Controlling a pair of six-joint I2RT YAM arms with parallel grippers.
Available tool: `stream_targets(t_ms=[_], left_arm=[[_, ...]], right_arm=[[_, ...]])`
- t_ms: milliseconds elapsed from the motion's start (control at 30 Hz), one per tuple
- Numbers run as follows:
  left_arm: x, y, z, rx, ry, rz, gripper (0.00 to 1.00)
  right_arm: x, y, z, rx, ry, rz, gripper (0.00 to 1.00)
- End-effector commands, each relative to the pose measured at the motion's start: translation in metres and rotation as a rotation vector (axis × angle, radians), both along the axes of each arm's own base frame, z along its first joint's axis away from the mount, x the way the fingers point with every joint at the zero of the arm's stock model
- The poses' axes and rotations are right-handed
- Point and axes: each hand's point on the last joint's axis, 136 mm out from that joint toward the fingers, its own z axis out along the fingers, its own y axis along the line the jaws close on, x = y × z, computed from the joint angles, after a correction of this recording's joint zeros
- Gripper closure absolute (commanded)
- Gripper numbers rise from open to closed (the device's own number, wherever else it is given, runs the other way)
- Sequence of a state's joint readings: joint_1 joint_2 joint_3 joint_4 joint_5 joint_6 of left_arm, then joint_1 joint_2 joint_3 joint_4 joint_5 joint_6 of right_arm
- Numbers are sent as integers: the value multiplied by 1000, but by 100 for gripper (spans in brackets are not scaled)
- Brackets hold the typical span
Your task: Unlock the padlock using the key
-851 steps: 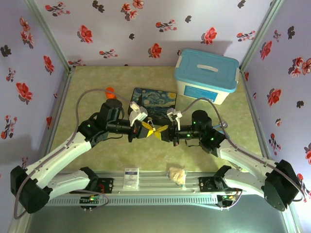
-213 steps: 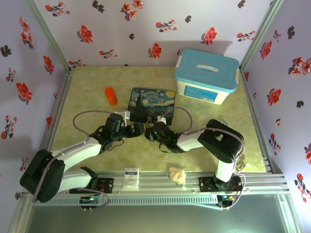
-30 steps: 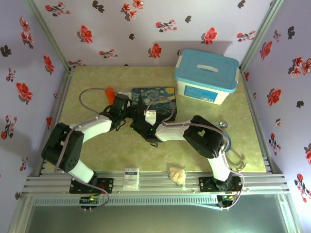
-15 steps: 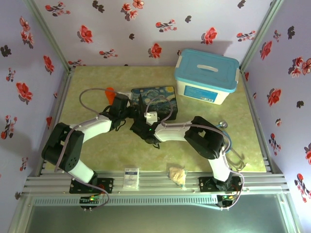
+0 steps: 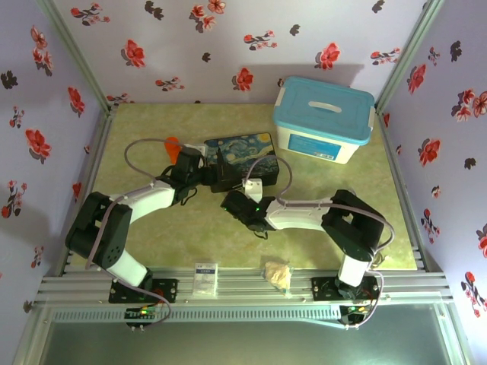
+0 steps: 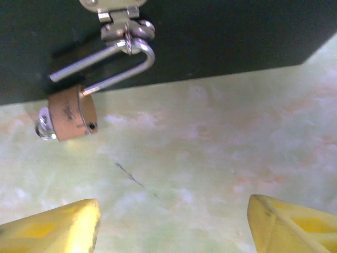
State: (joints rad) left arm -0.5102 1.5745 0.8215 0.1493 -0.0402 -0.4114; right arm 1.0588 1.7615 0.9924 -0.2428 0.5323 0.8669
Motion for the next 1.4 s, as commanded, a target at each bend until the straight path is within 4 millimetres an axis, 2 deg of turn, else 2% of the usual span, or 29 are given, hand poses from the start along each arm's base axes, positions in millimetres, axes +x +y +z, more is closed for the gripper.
stream_targets(t_ms=[0, 100, 233, 467, 733, 1100, 1267, 1367], left_arm=[[-13, 14, -30, 56, 96, 15, 32], [-11, 13, -29, 58, 95, 14, 32], [-10, 11, -30, 51, 97, 11, 32], [-12, 11, -31, 50, 100, 7, 32], [-11, 12, -32, 49, 99, 8, 32], [-11, 12, -35, 53, 107, 11, 32], [-11, 13, -36, 57, 110, 10, 32], [-11, 14, -38, 58, 112, 12, 33]], right_arm=[[21, 31, 21, 173, -69, -7, 26], [33, 42, 22, 159, -97, -16, 25], [49, 45, 11, 88, -118, -44, 25], [51, 52, -10, 64, -89, -24, 31], [46, 54, -31, 33, -53, 8, 45], [53, 62, -37, 99, -68, 38, 62], [54, 63, -33, 146, -90, 35, 73], [56, 63, -29, 234, -103, 14, 82]])
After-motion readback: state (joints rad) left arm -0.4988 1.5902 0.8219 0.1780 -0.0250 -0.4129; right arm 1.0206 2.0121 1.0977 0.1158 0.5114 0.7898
